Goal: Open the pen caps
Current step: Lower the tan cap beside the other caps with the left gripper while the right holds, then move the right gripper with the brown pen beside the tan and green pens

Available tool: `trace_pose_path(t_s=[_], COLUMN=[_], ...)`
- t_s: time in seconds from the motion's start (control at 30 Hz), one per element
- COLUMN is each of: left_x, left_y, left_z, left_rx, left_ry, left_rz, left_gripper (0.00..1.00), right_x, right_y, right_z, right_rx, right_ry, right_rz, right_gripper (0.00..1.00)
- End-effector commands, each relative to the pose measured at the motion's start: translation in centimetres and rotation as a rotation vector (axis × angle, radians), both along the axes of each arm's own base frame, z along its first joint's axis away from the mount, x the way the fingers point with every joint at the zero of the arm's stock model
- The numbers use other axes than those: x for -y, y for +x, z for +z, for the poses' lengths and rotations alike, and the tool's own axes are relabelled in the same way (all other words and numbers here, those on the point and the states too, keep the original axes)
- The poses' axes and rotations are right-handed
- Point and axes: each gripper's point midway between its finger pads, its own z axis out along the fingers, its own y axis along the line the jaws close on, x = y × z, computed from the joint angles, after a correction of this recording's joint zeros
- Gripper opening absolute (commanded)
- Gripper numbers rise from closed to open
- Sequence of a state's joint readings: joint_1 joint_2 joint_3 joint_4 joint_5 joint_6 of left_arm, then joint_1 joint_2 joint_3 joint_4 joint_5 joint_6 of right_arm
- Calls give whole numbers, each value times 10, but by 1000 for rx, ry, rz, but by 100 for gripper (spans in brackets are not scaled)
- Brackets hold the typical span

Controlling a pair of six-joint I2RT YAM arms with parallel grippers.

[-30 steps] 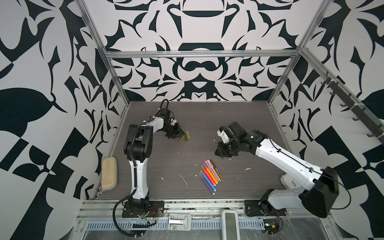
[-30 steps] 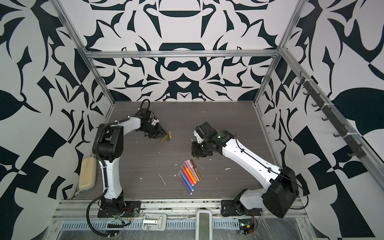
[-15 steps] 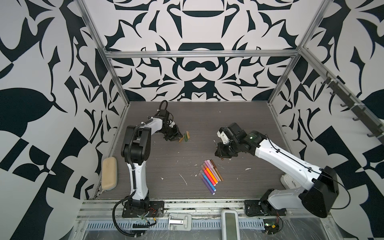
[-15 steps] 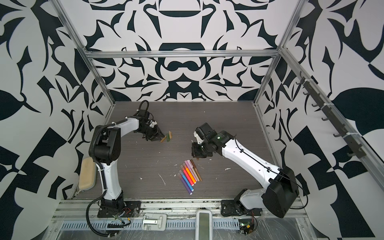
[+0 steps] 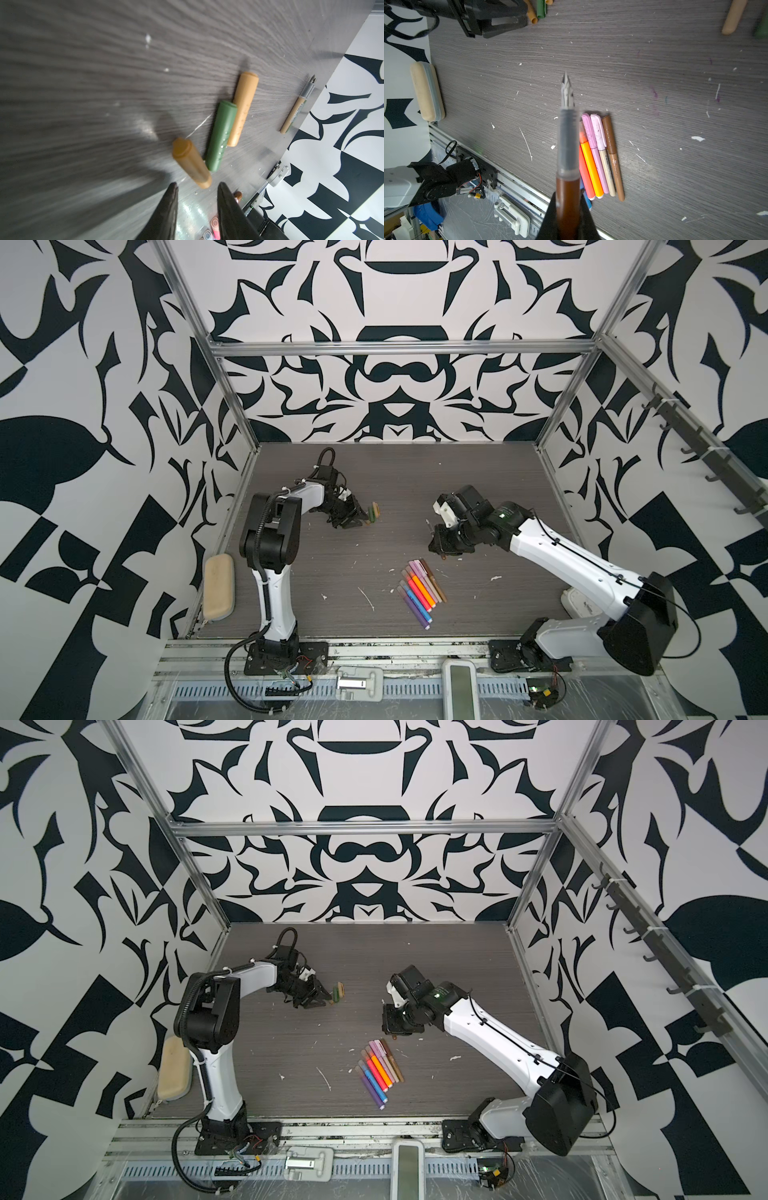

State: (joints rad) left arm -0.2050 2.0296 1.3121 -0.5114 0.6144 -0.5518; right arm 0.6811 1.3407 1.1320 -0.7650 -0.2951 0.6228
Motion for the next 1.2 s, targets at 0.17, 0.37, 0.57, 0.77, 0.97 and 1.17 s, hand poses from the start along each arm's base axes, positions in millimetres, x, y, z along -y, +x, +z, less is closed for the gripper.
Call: trace_pose_path(t_s=[0.17,0.37,0.57,0.77,0.97,1.17], left_x=[3,9,14,16,17,17], left_y=[13,22,22,23,25,28], left_z=[6,8,9,10,17,36], left_rx=[20,14,16,18,33,65], left_ry=[-10,-39,-43,-46,-50,-52], left_rz=[7,19,16,15,12,11], left_gripper=[35,35,35,35,35,35], right_x=[-1,1,3,4,11,57], right_y=[0,-1,-2,-3,5,50], right_z=[7,9,10,11,13,15], right_rx=[18,24,26,32,52,119], right_ry=[27,27,27,30,11,-54], right_rz=[-8,-10,-14,-16,-25,-191], right_gripper=[0,0,0,0,0,0])
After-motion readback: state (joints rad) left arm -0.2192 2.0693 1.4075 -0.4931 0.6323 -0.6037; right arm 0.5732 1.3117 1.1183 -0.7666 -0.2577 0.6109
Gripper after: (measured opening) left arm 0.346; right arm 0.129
